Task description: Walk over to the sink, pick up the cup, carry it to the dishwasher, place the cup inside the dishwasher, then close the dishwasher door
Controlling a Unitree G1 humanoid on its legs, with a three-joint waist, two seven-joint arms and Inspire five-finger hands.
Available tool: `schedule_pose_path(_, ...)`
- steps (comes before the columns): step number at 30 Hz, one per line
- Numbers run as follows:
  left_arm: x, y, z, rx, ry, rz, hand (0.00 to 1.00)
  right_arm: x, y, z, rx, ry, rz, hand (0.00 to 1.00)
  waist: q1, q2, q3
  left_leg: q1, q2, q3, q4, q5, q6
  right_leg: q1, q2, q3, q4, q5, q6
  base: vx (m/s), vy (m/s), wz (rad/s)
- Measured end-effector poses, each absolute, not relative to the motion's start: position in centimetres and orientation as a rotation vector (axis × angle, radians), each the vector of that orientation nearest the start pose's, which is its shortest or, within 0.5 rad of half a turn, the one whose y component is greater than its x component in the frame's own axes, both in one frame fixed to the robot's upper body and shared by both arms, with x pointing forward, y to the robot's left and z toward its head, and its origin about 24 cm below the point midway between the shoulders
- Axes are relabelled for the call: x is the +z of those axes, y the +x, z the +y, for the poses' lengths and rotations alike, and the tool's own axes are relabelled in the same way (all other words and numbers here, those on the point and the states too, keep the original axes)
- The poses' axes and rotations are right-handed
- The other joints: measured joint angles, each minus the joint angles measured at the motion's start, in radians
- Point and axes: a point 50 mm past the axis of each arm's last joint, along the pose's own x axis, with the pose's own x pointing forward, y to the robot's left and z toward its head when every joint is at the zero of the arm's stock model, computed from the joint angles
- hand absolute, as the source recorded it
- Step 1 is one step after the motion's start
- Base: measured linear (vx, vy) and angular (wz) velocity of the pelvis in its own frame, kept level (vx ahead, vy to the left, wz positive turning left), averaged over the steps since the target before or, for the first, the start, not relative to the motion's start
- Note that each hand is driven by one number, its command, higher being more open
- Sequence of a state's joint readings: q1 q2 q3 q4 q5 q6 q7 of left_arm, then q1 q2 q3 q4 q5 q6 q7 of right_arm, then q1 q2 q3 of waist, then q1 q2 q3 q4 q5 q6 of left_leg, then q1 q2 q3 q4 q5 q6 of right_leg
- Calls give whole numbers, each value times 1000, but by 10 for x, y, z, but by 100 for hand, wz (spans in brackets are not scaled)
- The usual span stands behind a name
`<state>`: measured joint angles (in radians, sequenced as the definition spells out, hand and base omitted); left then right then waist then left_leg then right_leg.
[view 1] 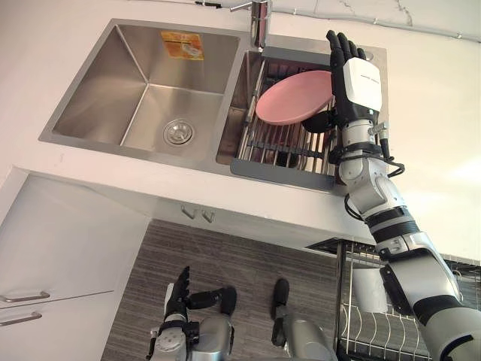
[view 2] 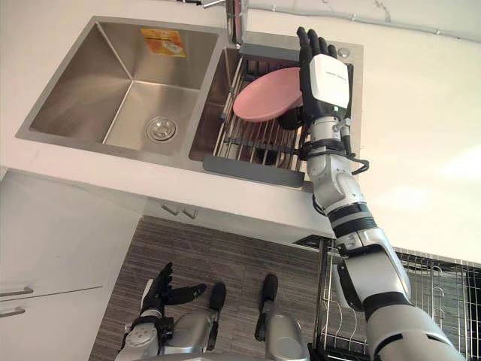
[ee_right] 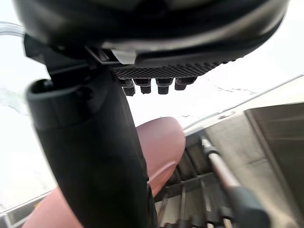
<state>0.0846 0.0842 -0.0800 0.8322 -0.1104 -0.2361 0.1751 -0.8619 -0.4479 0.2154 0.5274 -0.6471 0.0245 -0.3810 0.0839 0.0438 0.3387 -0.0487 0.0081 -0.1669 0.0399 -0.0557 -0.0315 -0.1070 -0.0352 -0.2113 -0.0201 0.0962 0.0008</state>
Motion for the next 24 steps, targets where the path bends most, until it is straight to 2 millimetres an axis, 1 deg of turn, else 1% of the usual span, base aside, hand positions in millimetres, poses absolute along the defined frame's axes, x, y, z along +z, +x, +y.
schedule_pose_path(3,-123,155,178,191,59,675,100,219,382,-168,-321,-1087,-554,0,11,2,1,-2,4,-4,0,0,0,0,4,-4,-1,1,-2,-1,-16,3)
schedule_pose_path(5,-123,155,177,190,58,675,100,223,383,-163,-308,-1086,-572,0,12,4,2,-3,4,-8,0,1,-2,0,4,-7,-1,1,-2,-1,-12,5)
schedule_pose_path(6,-123,155,177,191,55,675,100,225,383,-163,-311,-1088,-575,0,13,5,3,-4,4,-10,0,1,-2,0,4,-8,-1,1,-2,-2,-2,3)
schedule_pose_path(8,-123,155,177,192,54,676,100,224,384,-172,-323,-1104,-553,0,13,6,3,-4,4,-10,0,1,-2,0,4,-8,-1,1,-2,0,0,0)
schedule_pose_path(10,-123,155,176,188,52,677,100,222,386,-175,-322,-1076,-530,0,13,13,7,-4,4,-9,0,2,-3,0,4,-8,-1,1,-2,0,0,0)
schedule_pose_path(14,-123,156,174,186,43,674,100,221,388,-170,-290,-1061,-523,0,18,19,9,-11,8,-12,0,4,-6,-7,8,-10,-1,2,-6,0,0,0)
schedule_pose_path(18,-122,159,173,176,46,669,100,226,388,-166,-272,-1056,-548,0,31,20,9,-17,9,-13,1,6,-9,-16,10,-11,0,4,-9,0,0,0)
schedule_pose_path(24,-122,159,173,174,48,672,100,226,387,-165,-263,-1056,-550,0,31,20,9,-11,9,-11,2,6,-9,-13,9,-8,2,4,-10,0,0,0)
